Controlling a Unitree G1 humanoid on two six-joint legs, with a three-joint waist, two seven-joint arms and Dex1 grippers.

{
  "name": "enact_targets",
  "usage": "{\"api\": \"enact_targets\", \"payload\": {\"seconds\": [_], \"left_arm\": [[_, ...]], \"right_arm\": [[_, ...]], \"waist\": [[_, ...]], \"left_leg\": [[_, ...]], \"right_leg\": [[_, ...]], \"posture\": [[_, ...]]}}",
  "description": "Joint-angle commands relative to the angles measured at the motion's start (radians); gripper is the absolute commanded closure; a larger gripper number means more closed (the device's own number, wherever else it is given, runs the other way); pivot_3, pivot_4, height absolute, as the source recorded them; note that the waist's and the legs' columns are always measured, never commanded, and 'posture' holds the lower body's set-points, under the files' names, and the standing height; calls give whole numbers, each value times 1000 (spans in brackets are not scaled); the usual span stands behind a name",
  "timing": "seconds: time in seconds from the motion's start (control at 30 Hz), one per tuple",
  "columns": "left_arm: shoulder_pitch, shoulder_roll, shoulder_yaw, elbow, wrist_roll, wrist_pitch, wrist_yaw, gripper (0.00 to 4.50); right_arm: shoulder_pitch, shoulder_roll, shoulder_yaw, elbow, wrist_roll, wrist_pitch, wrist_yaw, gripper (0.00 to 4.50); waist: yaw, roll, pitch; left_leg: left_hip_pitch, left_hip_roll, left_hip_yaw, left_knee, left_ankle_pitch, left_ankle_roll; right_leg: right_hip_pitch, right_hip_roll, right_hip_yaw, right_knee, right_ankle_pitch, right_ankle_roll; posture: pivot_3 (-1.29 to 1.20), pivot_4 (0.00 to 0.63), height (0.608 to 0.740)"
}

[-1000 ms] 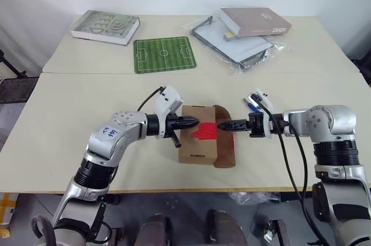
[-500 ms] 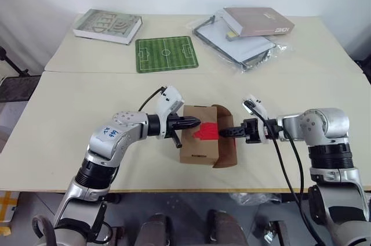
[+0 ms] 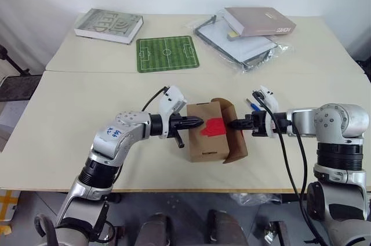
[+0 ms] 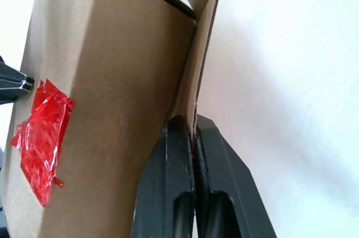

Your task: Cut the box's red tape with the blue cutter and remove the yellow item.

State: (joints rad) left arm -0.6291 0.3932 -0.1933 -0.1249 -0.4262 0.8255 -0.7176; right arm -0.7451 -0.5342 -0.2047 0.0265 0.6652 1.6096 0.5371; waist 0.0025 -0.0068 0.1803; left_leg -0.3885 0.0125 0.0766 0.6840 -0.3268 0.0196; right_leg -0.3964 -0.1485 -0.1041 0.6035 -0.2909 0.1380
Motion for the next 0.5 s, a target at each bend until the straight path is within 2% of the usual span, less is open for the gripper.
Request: {"api": "enact_targets", "payload": {"seconds": [0.03, 0.27, 0.5], "left_arm": [[-5, -5, -15, 13, 17, -5, -3, 4500], [1, -14, -11, 19, 19, -22, 1, 4500], [6, -32, -11, 28, 25, -40, 7, 4500]], "right_arm": [[-22, -40, -30, -92, 88, 5, -33, 4470], [-83, -119, -13, -152, 380, 5, -215, 4470], [-129, -169, 15, -149, 718, 5, -501, 4470]], "waist": [[0, 0, 0], [0, 0, 0], [2, 0, 0]], "left_leg": [[0, 0, 0, 0, 0, 0], [-1, 1, -1, 0, 0, 0], [-1, 2, -1, 0, 0, 1]], "right_leg": [[0, 0, 0, 0, 0, 0], [-1, 0, 0, 0, 0, 0], [-1, -1, 0, -1, 0, 0]], "posture": [[0, 150, 740], [0, 150, 740], [0, 150, 740]]}}
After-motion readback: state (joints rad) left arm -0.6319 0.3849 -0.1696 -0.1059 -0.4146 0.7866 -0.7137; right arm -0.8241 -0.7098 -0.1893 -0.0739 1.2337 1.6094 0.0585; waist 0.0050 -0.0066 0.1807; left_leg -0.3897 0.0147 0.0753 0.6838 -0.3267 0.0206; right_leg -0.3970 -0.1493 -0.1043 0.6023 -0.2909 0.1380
